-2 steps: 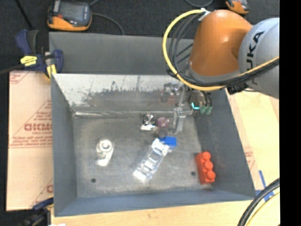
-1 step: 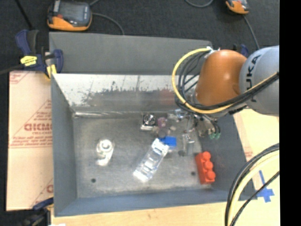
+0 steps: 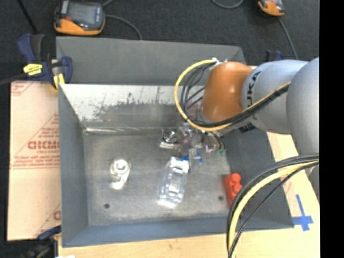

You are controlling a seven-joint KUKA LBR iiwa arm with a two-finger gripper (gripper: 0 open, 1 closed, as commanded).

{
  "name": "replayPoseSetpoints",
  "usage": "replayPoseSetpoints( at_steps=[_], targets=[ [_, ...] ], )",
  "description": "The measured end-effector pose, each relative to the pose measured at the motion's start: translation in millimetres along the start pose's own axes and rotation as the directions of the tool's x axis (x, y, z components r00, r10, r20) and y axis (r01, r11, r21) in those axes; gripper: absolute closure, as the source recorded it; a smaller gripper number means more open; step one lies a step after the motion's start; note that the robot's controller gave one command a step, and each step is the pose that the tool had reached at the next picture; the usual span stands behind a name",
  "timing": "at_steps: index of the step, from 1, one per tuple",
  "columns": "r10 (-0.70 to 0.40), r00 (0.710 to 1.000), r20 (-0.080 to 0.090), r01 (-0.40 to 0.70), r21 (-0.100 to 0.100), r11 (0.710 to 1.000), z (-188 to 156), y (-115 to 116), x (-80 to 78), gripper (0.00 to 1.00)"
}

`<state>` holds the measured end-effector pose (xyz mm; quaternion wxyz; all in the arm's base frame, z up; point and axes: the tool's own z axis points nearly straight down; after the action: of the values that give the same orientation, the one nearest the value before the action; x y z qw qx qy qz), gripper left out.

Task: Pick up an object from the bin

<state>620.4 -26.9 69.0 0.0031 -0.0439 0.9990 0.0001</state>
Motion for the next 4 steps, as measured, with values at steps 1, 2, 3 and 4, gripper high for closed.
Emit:
replayPoseSetpoints(
  at_steps=[1,2,3,4],
  targets=[
    [0.0,1.0,0.0,0.0,0.0,1.0,-2.4,-0.5,0.1,1.0],
    [0.0,1.0,0.001,0.0,0.001,1.0,-2.4,-0.8,0.0,0.0],
    [0.101,0.995,0.003,-0.101,0.005,0.995,-33.5,-92.7,12.2,0.0],
    [0.097,0.995,0.0,-0.097,0.0,0.995,-1.5,-50.0,-7.6,0.0]
  ],
)
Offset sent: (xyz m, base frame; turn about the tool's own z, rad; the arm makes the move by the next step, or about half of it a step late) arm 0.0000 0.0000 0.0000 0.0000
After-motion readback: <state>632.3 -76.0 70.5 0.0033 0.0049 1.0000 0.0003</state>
